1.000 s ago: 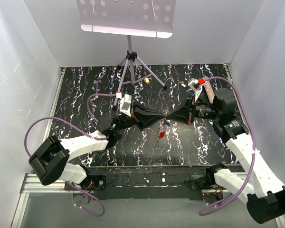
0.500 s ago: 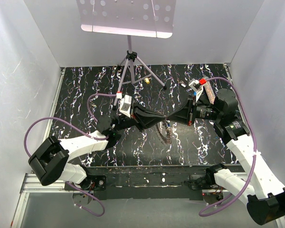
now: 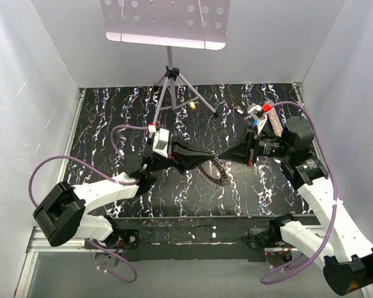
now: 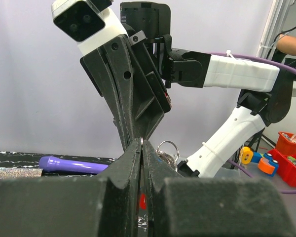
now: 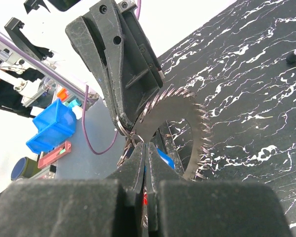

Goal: Put the keys on the keyring

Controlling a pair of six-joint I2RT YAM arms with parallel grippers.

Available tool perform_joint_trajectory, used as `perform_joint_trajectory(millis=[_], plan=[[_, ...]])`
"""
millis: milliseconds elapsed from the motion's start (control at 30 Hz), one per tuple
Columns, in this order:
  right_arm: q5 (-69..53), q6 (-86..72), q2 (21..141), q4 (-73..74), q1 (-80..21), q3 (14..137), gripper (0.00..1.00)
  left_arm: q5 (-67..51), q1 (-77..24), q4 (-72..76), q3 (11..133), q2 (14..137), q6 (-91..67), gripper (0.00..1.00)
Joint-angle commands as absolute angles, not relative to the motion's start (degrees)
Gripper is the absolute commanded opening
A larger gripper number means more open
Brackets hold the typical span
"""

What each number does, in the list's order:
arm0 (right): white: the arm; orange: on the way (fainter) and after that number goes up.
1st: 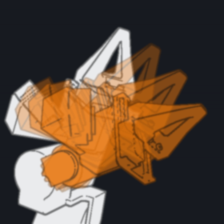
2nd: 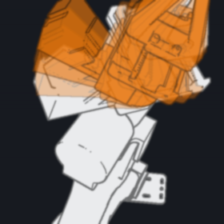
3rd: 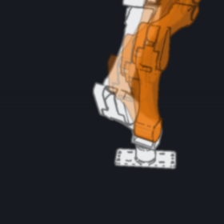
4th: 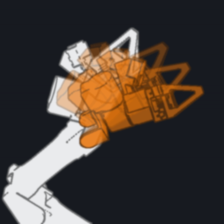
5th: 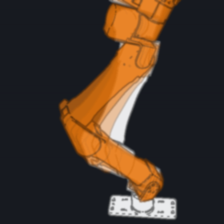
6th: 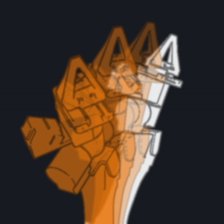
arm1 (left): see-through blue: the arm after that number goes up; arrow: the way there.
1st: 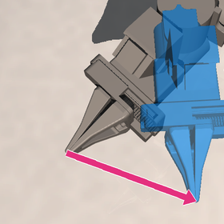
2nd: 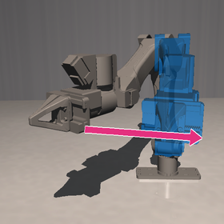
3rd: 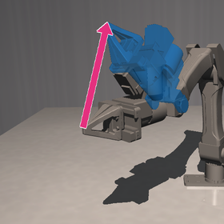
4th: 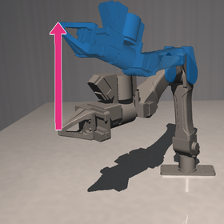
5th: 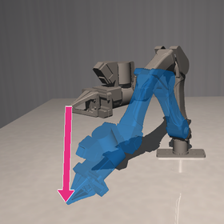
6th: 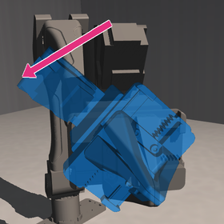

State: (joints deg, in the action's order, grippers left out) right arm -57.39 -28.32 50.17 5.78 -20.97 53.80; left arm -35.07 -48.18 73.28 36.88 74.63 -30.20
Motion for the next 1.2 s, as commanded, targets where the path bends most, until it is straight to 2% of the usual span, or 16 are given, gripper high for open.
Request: perform_joint_trajectory(millis=[0,300,633,667,767,867,1000,1167], plan=[[-57.04,-28.21,49.92,4.13,-20.3,55.63,0.01,-37.17,-48.51,79.54,37.44,70.84,-29.62,0.0],[-57.83,-28.48,49.22,3.87,-20.3,55.46,0.01,-40.78,-48.43,73.93,37.97,69.53,-27.52,0.0],[-58.8,-28.13,48.34,4.57,-20.3,54.49,0.01,-44.29,-48.43,55.4,39.63,65.13,-17.94,0.0],[-58.71,-28.12,48.25,4.66,-20.22,54.41,0.04,-44.82,-48.51,52.85,40.16,64.95,-16.71,0.0],[-58.45,-25.5,47.38,7.37,-20.04,55.02,0.24,-45.53,-48.17,42.93,42.35,64.16,-13.02,0.0],[-57.92,-17.17,46.23,14.12,-18.03,56.33,0.4,-46.23,-46.85,31.24,46.13,62.76,-10.64,0.0],[-60.55,-7.49,44.48,23.18,-12.49,58.27,0.52,-47.81,-44.83,10.6,55.79,63.63,-10.28,0.0],[-58.1,5.17,43.07,36.54,-7.57,61.43,0.63,-47.11,-44.38,-11.57,66.43,68.98,-11.69,0.0]])
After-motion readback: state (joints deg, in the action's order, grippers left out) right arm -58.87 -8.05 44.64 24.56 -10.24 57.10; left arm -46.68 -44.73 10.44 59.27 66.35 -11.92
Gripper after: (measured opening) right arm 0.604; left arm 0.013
